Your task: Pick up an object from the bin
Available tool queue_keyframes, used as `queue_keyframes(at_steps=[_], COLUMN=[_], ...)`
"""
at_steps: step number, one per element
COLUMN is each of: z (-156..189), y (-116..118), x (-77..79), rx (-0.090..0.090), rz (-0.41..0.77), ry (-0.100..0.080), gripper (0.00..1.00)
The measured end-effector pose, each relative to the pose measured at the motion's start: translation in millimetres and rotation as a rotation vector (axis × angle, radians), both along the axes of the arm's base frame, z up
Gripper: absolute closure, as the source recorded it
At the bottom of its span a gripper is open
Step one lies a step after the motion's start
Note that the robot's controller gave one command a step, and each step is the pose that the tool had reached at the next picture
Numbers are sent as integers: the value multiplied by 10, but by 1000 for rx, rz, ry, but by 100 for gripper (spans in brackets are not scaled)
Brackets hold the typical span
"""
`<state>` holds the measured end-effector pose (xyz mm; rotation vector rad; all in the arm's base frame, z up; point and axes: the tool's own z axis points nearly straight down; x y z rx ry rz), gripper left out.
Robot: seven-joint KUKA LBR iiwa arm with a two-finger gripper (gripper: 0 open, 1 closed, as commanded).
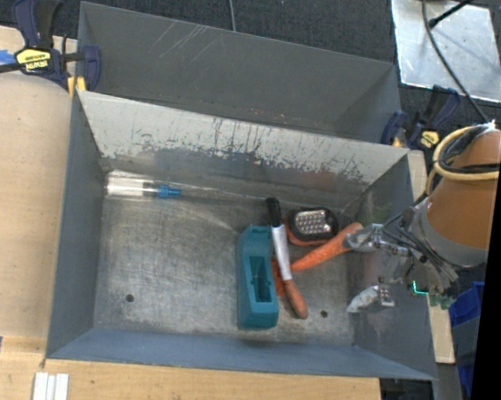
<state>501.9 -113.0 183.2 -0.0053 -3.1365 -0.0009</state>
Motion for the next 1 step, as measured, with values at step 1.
queue_keyframes(at_steps=[1], z=[41], y=[5], x=[19], rx=[-1], rz=[3], ry=[-8], gripper=[0])
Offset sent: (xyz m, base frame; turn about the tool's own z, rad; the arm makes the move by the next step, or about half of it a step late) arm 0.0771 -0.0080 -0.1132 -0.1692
